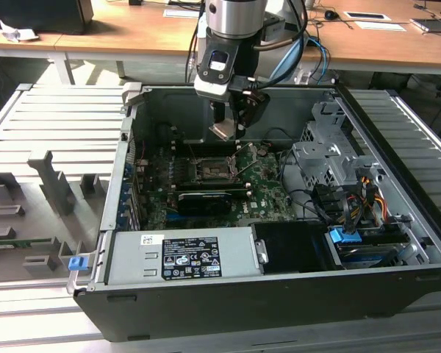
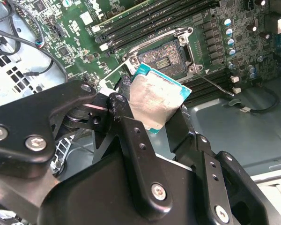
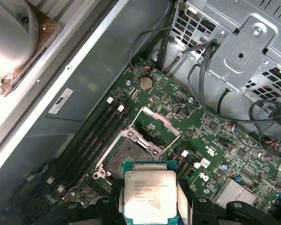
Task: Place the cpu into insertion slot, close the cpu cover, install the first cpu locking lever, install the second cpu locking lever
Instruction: 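Place the cpu into insertion slot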
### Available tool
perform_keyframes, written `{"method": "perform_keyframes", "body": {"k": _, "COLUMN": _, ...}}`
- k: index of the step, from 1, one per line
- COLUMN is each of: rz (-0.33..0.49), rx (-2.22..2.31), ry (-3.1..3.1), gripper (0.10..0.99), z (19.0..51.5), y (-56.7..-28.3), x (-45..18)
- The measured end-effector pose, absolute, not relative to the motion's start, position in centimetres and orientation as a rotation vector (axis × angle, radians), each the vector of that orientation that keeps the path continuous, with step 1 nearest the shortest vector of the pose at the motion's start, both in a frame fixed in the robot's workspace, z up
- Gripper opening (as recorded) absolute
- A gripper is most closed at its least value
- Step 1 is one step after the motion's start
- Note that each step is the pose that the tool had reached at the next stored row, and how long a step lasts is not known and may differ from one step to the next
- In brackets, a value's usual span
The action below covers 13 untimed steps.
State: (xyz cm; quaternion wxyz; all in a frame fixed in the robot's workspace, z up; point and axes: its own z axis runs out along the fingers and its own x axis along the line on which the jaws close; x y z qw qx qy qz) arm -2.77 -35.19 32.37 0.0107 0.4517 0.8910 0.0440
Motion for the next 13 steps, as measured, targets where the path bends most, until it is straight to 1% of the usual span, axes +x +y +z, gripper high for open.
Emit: {"method": "perform_keyframes", "body": {"k": 13, "rz": 0.137, "rx": 1.412, "ry": 2.779, "gripper": 0.541, "z": 32.20, "y": -35.19, "x": -2.77}}
